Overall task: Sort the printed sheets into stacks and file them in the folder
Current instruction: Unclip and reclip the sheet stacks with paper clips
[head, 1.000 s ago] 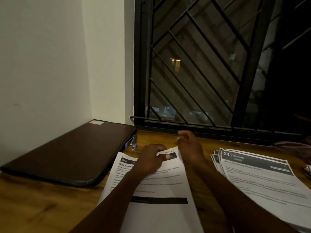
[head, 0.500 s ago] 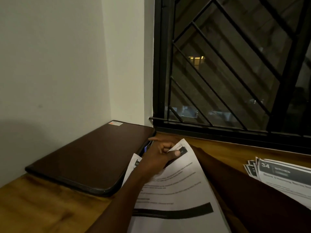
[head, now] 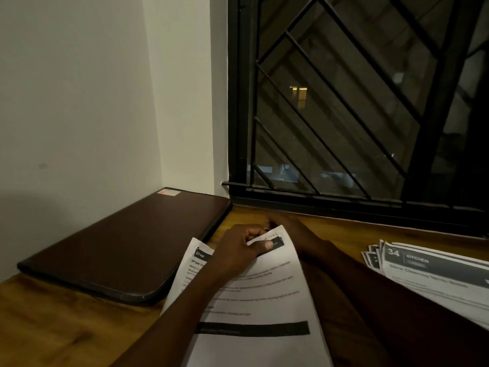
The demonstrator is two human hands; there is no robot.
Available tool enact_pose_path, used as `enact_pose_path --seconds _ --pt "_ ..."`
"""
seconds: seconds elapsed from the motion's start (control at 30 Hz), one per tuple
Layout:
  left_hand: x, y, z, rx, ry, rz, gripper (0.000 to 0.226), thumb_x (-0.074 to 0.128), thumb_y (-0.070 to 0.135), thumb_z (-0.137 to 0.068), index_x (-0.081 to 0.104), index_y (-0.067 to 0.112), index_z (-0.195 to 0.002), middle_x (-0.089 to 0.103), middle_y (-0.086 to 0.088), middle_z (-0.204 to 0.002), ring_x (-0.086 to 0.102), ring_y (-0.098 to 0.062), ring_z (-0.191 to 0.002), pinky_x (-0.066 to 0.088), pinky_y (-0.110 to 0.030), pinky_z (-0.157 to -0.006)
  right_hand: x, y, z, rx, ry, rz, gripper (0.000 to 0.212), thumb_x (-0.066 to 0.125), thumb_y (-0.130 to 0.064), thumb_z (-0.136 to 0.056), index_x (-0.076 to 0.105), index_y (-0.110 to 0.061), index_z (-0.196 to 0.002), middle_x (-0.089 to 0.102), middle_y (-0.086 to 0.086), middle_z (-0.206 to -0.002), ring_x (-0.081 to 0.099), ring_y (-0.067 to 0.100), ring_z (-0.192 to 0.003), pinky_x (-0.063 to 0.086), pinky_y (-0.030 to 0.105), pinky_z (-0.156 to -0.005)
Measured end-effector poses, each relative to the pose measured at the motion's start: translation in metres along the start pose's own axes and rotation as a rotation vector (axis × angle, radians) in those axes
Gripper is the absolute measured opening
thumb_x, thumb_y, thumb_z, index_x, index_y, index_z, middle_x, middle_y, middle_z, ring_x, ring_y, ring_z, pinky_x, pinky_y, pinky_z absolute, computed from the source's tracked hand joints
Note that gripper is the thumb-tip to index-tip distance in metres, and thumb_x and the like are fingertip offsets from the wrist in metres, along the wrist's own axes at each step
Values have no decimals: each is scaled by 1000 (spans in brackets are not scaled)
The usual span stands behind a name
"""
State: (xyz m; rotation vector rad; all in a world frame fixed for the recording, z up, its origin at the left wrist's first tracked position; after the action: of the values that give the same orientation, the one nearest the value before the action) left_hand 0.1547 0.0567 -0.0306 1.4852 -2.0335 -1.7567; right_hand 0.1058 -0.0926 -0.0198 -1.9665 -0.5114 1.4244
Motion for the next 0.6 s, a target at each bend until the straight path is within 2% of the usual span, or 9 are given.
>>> enact_pose_path --seconds 0.07,0.13,0.2,0.33,0.47,0.6 --pt "5 1 -2 14 20 -95 10 67 27 -88 72 19 -87 70 6 -82 61 -4 -74 43 -18 -66 -10 9 14 20 121 72 15 66 -35 -85 57 -25 -81 62 -8 -81 59 7 -75 48 27 -66" --pt "8 3 -3 25 24 -153 8 68 29 -88 72 21 -87 70 9 -83 61 -3 -75 42 -18 -65 -24 22 35 105 265 -75 21 69 -37 -83 61 -19 -89 65 0 -82 60 14 -72 46 25 -59" --pt "10 5 -2 44 12 -188 5 68 28 -88 71 25 -86 70 10 -85 61 -3 -77 42 -20 -67 -40 26 53 198 324 -254 31 70 -40 -80 63 -13 -94 67 5 -77 58 16 -64 44 24 -53" --pt "15 10 -2 116 -7 -352 11 66 35 -87 72 26 -92 72 9 -92 62 -6 -82 51 -28 -74 -51 26 82 215 212 -268 37 81 -38 -67 66 -14 -90 70 6 -76 63 16 -67 51 27 -60" --pt "17 16 3 176 19 -462 14 62 32 -90 72 27 -99 72 7 -97 60 -6 -83 46 -21 -72 -39 18 94 179 173 -188 37 88 -26 -58 66 -18 -87 71 2 -86 68 18 -82 58 34 -75" --pt "17 21 7 247 77 -513 15 60 32 -92 71 26 -101 72 6 -98 60 -8 -84 46 -23 -76 -31 15 97 134 200 -164 37 88 -25 -59 66 -22 -89 72 -2 -87 68 11 -80 59 32 -76"
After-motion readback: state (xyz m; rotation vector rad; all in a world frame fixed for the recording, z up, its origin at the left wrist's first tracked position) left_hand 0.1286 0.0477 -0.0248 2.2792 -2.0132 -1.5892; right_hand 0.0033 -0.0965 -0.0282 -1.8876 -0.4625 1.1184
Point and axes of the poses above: each hand's wrist, its own z-axis away from the middle knuckle, its own x-axis out of the palm, y = z × x, the point moved 2 cm from there along -z, towards the middle knuckle
